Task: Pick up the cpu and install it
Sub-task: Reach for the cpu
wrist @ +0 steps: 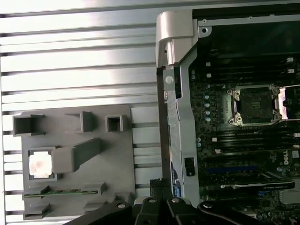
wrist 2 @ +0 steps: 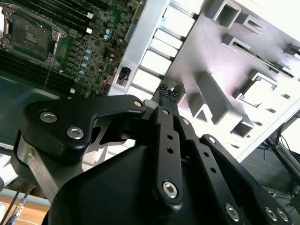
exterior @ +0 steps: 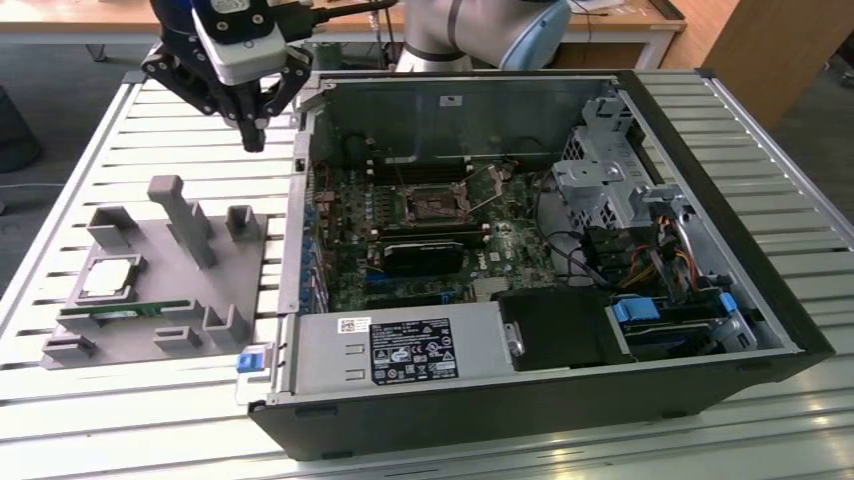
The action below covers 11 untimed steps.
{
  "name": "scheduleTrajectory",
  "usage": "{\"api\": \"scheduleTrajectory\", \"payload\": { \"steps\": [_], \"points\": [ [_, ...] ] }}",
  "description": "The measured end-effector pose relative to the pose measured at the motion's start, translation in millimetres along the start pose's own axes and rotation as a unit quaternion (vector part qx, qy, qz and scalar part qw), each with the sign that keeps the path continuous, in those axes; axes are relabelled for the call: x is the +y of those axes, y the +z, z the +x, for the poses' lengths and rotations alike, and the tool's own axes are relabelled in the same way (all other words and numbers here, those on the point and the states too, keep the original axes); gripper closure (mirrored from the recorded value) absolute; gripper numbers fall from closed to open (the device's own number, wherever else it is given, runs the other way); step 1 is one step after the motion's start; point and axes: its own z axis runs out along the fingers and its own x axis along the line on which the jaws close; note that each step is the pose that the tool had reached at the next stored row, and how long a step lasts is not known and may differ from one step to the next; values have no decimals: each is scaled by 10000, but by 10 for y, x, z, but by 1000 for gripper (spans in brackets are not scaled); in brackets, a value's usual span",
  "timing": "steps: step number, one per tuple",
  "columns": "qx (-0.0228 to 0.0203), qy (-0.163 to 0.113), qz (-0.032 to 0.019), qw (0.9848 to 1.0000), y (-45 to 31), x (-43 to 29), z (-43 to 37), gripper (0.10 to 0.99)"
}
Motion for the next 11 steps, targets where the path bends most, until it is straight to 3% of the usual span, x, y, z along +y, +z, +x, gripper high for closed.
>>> {"api": "scheduleTrajectory", "payload": {
  "steps": [11],
  "points": [
    [1,0,0,10000,14,-12,154,980]
  ]
}}
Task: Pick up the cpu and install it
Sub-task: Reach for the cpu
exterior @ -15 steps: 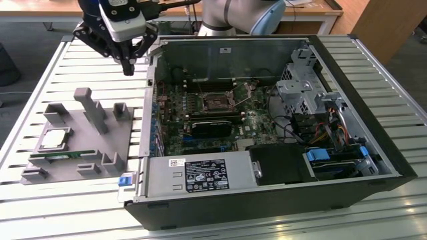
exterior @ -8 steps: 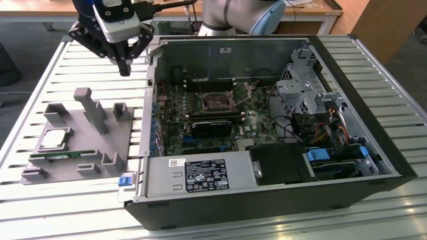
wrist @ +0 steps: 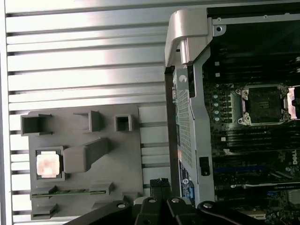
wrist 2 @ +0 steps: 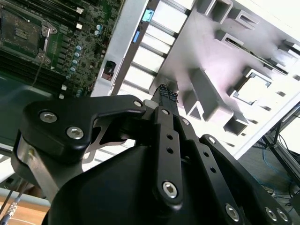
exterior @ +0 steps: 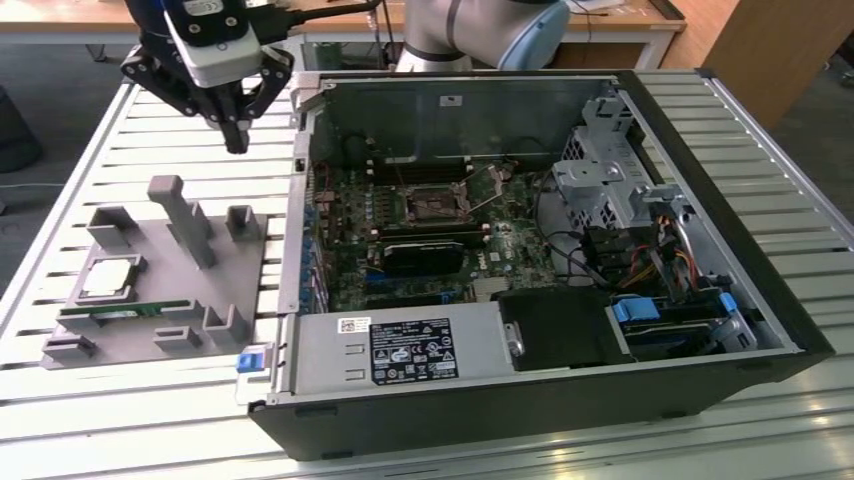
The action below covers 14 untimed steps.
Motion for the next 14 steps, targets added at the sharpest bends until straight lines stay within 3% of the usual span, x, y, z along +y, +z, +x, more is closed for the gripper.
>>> {"api": "scheduleTrajectory", "payload": {
  "steps": [14],
  "points": [
    [0,0,0,10000,8,-13,162,980]
  ]
}}
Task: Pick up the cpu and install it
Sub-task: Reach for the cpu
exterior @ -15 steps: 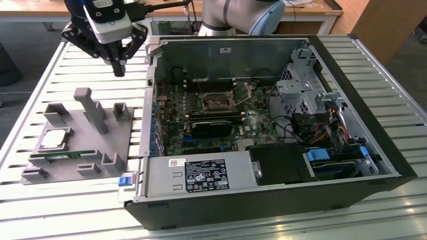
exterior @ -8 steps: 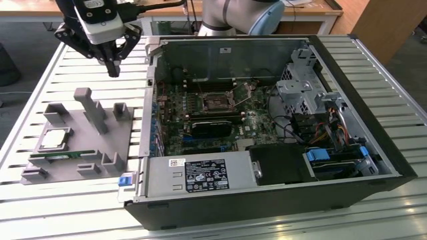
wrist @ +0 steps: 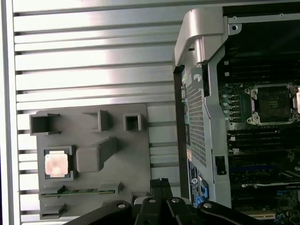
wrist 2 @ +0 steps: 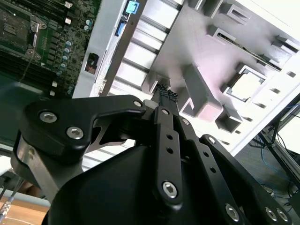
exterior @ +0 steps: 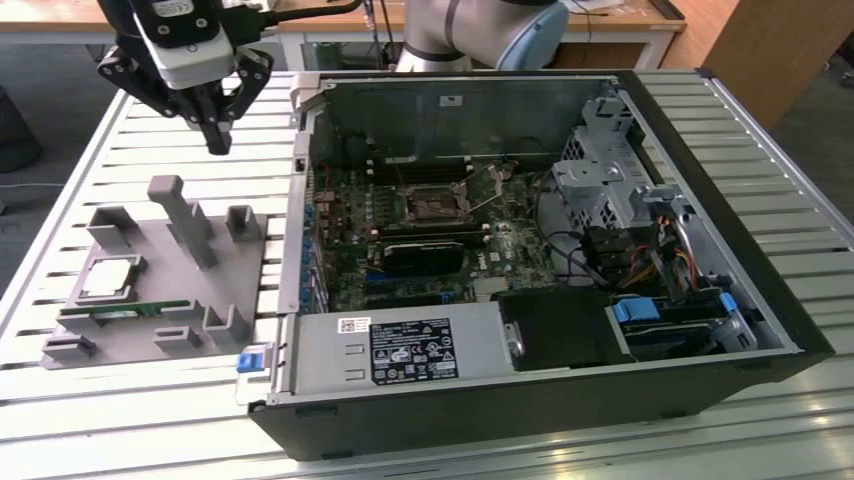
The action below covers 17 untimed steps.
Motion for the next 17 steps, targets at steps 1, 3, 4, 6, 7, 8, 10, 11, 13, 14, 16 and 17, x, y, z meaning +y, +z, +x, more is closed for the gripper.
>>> {"api": "scheduleTrajectory", "payload": {
  "steps": [1,3,4,6,7,8,10,11,13,14,16,17],
  "points": [
    [0,0,0,10000,0,-1,10,980],
    [0,0,0,10000,1,-3,40,980],
    [0,0,0,10000,2,-4,57,980],
    [0,0,0,10000,3,-6,85,980],
    [0,0,0,10000,4,-8,99,980],
    [0,0,0,10000,4,-9,112,980],
    [0,1,0,10000,5,-12,150,980],
    [0,0,0,10000,6,-13,167,980],
    [0,0,0,10000,7,-16,209,980],
    [0,0,0,10000,8,-18,229,980],
    [0,0,0,10000,9,-21,274,980],
    [0,0,0,10000,10,-23,298,980]
  ]
}}
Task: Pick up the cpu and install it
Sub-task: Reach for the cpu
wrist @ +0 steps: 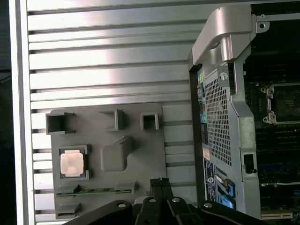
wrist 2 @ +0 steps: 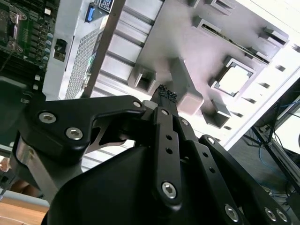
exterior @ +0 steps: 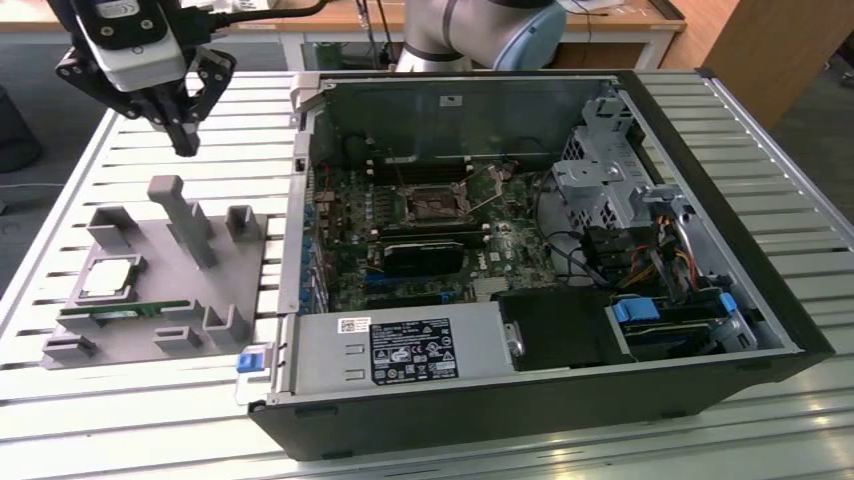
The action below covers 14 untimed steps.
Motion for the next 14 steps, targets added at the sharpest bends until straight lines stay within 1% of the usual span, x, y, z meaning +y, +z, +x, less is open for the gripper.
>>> {"api": "scheduleTrajectory", "payload": {
  "steps": [9,14],
  "points": [
    [0,0,0,10000,11,-17,221,980],
    [0,1,0,10000,17,-25,326,980]
  ]
}}
